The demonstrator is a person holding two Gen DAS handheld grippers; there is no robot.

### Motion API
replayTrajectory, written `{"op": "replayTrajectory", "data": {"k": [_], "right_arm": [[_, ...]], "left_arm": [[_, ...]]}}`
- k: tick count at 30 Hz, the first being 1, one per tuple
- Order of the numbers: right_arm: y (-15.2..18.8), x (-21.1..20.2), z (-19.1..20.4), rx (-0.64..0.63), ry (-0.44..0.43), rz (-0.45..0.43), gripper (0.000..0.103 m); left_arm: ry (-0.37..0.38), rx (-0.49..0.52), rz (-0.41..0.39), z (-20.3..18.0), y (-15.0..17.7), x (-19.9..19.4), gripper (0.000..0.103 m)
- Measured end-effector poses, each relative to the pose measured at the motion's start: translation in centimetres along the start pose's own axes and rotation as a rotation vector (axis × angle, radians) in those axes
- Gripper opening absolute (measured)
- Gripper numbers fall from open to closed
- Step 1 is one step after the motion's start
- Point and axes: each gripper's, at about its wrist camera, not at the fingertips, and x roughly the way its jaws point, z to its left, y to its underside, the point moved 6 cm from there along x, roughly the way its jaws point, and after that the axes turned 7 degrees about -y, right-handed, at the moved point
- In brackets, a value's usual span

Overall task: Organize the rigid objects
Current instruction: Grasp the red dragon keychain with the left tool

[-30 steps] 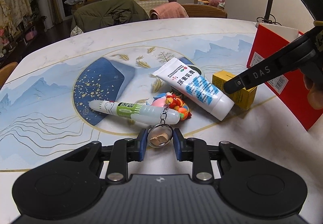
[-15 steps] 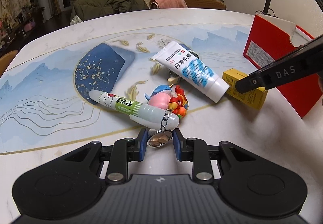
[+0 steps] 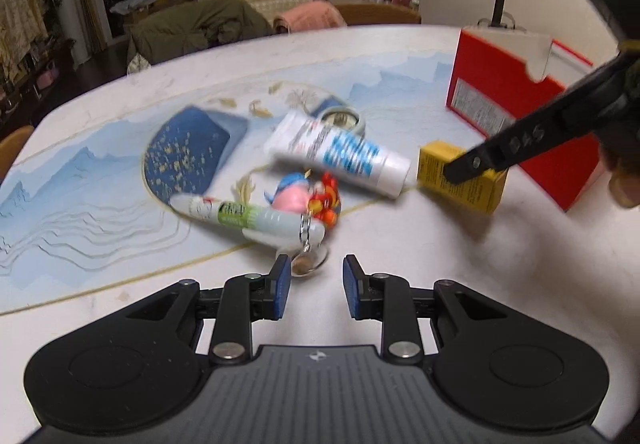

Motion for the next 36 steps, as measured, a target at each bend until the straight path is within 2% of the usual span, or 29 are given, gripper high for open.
{"op": "replayTrajectory", "data": {"k": [4, 12, 15, 30, 33, 36], "right_arm": [[0.3, -0.2, 0.0, -0.010, 0.001, 0.000, 0.028], [0.5, 0.0, 0.0, -0.032, 0.001, 0.007, 0.028], [0.7, -0.1, 0.0, -0.033, -0.002, 0.011, 0.028], [1.0, -0.1, -0.2, -0.037, -0.020, 0.017, 0.028], [1.0, -0.1, -0.2, -0.035, -0.021, 0.017, 0.028], [1.0, -0.1, -0.2, -0.036, -0.021, 0.017, 0.028]], "left_arm": [[0.009, 0.033, -0.029, -0.4, -1.6, -0.2, 0.027], [-0.018, 0.234, -0.041, -2.6, -2.8, 1.6, 0.027], [-0.043, 0.251, -0.043, -2.6, -3.4, 2.3, 0.027], [-0.015, 0.401, -0.007, -4.0, -3.5, 5.0, 0.027], [-0.036, 0.425, -0.022, -4.2, -3.4, 5.1, 0.014], [-0.037, 0.423, -0.028, -4.1, -3.3, 5.0, 0.013]]}}
